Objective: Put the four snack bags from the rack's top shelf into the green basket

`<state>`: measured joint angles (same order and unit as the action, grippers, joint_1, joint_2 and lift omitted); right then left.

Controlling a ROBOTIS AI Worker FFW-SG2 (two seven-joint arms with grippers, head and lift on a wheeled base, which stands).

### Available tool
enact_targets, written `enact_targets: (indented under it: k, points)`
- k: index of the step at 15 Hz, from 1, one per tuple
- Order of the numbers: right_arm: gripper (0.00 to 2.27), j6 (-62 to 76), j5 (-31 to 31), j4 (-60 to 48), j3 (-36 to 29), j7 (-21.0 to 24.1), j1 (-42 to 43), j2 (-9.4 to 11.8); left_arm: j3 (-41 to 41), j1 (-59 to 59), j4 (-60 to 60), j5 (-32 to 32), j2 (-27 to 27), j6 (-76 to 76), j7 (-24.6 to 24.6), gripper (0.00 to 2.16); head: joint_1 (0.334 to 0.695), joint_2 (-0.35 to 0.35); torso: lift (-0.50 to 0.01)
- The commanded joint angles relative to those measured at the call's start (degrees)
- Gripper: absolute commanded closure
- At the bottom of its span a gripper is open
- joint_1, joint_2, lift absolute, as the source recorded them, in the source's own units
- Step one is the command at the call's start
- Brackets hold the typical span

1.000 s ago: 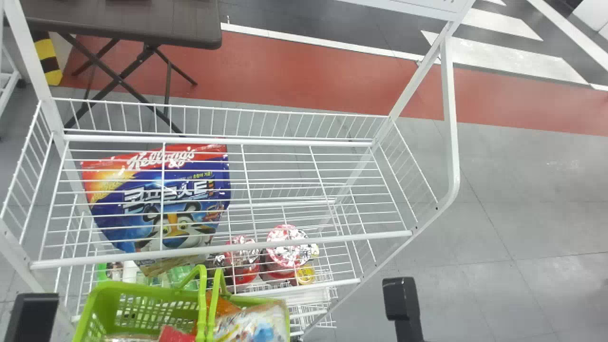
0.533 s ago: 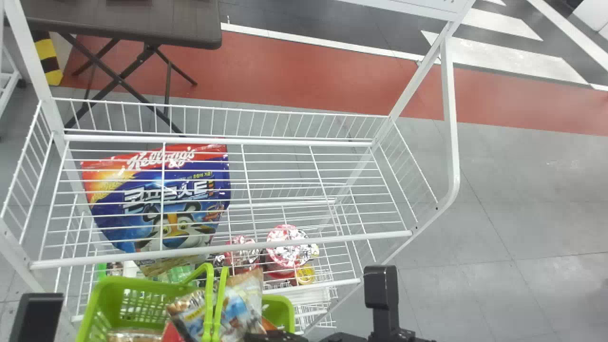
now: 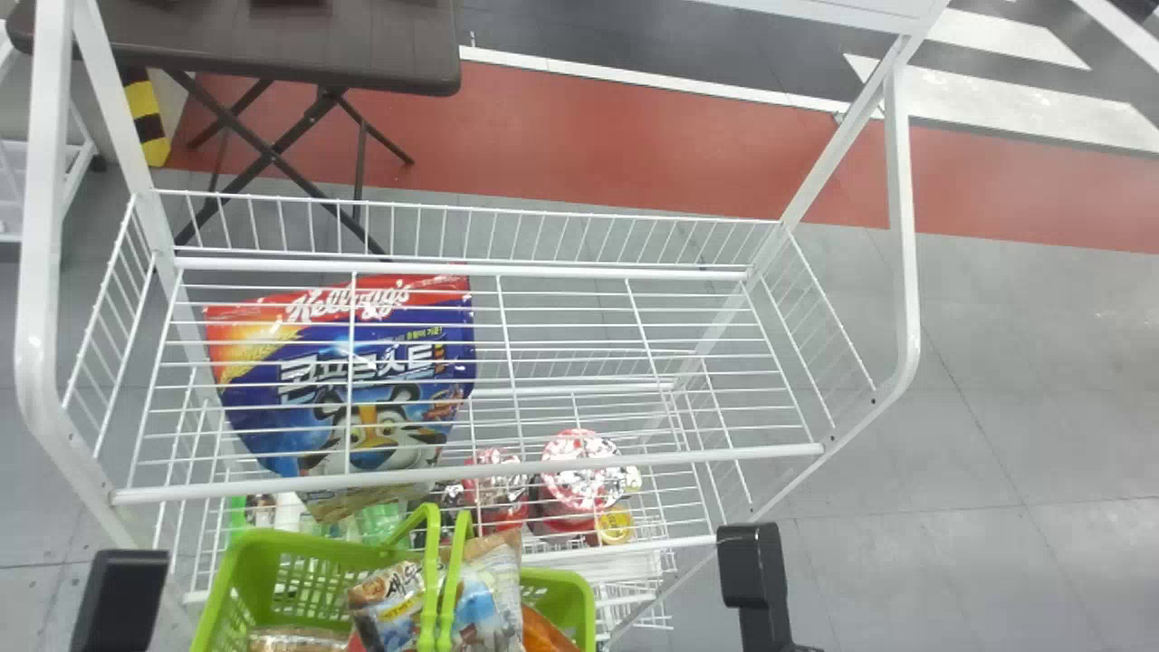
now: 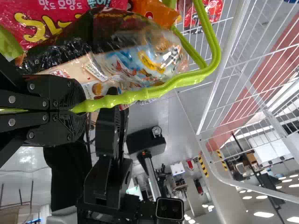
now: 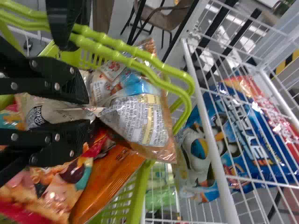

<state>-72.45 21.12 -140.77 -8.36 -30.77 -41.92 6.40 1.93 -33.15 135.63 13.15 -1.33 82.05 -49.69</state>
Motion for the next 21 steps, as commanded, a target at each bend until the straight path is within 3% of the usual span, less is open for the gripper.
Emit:
enact_targets:
  k: [1, 9, 11, 16, 21]
  points:
    - [0.03, -3.3, -0.4, -1.2, -2.7, -0.1, 0.2, -0.1, -0.2, -0.2, 0.1, 0.1, 0.0, 0.0, -0.1, 2.14, 0.695, -0.349, 0.000]
    - [0.05, -9.6, 0.8, -3.1, -8.2, -0.3, 1.5, -0.3, -0.3, -1.0, 1.0, 0.1, 0.0, 0.0, -0.1, 2.14, 0.695, -0.350, 0.000]
    - [0.03, -5.7, 0.9, -5.0, -10.8, -0.9, 1.5, -1.4, -0.7, -1.3, 1.0, 0.3, 0.0, 0.2, -0.1, 2.14, 0.695, -0.350, 0.000]
    - [0.04, 39.6, -1.0, -4.3, -10.5, 0.5, -1.3, -4.6, -0.5, -3.0, 1.0, 0.6, 0.1, 0.2, 0.3, 2.14, 0.695, -0.350, 0.000]
    - [0.05, 77.4, -8.3, 3.3, 0.2, 12.8, -4.2, -4.6, -0.7, -4.3, 1.0, 0.7, 0.1, 0.2, 0.1, 2.14, 0.695, -0.350, 0.000]
